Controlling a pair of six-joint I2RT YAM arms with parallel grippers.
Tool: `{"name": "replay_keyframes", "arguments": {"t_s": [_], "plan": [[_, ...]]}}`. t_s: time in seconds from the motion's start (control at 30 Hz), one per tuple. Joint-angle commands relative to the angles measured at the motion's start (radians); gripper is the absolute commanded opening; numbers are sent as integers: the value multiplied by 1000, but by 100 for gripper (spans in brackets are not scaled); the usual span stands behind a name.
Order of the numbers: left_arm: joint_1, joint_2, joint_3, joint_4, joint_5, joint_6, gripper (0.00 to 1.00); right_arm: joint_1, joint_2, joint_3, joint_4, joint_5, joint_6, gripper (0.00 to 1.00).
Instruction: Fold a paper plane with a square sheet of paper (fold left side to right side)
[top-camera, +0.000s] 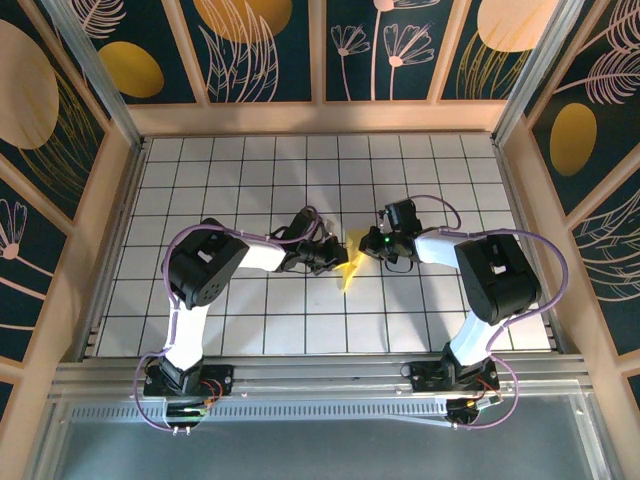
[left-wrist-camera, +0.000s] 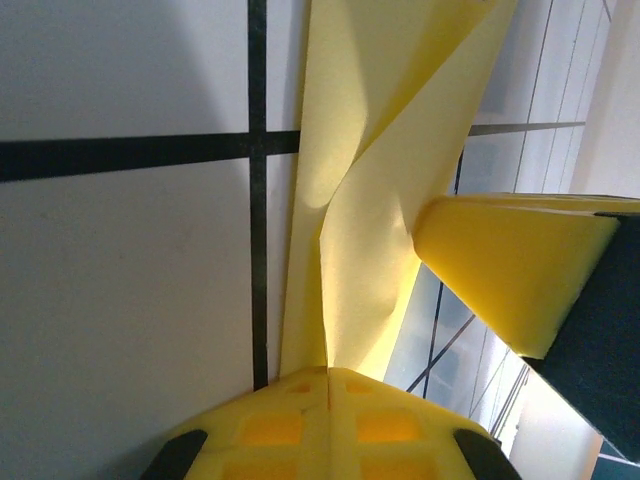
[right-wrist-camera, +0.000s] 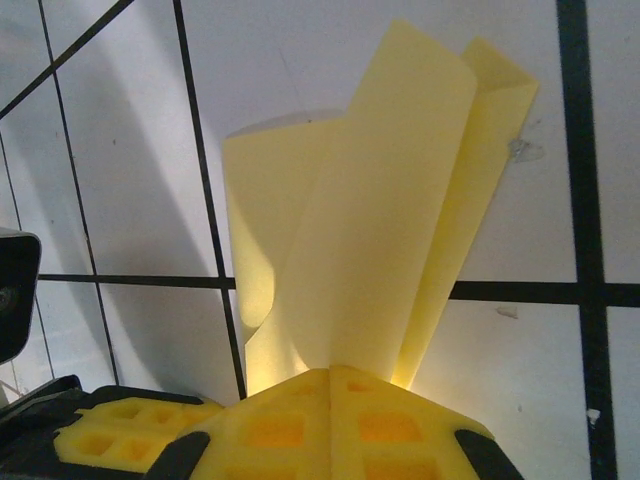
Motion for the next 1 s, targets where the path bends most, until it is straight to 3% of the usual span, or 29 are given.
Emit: {"name": "replay_keyframes", "arguments": {"t_s": [0.0, 0.47, 0.67, 0.97], "plan": [[-3, 105, -2, -60, -121, 30, 2, 7, 25, 1, -10, 28, -6, 2], [-3, 86, -20, -16, -116, 19, 3, -10, 50, -58, 2, 22, 1, 0], [-3, 7, -21, 31, -93, 21, 14, -28, 53, -108, 23, 5, 1, 0], [12, -176, 18, -181, -167, 109, 26, -28, 69, -125, 47, -15, -7, 0]]}}
